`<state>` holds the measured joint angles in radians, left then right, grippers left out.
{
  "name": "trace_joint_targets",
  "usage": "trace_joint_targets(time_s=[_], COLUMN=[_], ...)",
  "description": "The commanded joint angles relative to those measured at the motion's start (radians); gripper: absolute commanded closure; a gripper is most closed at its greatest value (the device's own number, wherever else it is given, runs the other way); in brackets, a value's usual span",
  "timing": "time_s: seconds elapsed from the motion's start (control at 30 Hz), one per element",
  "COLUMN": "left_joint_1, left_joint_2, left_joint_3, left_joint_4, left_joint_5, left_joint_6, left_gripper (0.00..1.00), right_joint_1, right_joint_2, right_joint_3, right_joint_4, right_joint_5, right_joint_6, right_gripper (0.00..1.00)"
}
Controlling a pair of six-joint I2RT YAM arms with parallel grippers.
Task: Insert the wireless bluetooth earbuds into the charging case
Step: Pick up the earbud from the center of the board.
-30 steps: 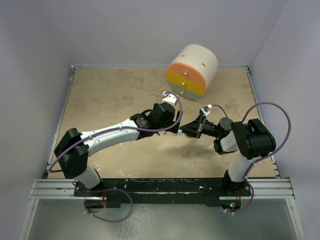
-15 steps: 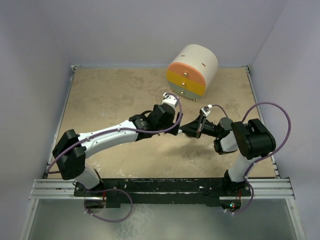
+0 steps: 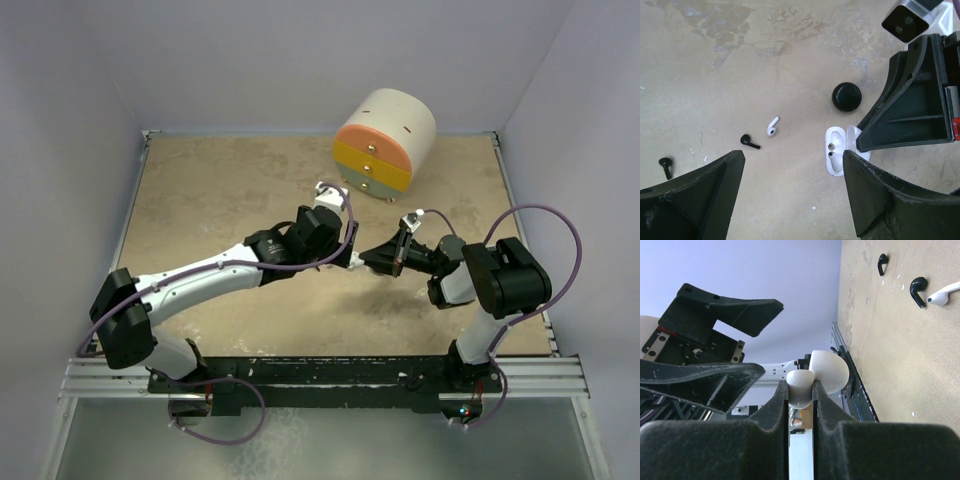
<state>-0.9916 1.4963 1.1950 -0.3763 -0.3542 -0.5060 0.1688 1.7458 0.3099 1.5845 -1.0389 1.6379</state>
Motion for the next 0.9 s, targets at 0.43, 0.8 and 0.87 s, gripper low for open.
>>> trace_joint_targets(time_s=[0.43,0.8,0.87], left_joint_1=[-0.022,-0.034,-0.036], left_joint_2=[-0.058,0.045,0.068], left_joint_3=[-0.251,-0.332,-0.328], left_joint_4=[0.230,0.448,0.470], left_joint_5=[-0.301,-0.278,-0.257], left_joint_6=[-0.088,-0.035,-0.034], left_gripper=[0.30,0.34,0.34], right_joint_1=[-0.061,-0.132,-0.149], right_joint_2=[0.015,0.003,0.000], right_joint_3=[0.018,0.032,0.026], right_joint_4=[0.784,0.786,0.786], right_joint_5=[-0.044,-0.093,-0.101], right_joint_6=[-0.029,-0.017,-0.015], right_gripper=[1.00,1.00,1.00])
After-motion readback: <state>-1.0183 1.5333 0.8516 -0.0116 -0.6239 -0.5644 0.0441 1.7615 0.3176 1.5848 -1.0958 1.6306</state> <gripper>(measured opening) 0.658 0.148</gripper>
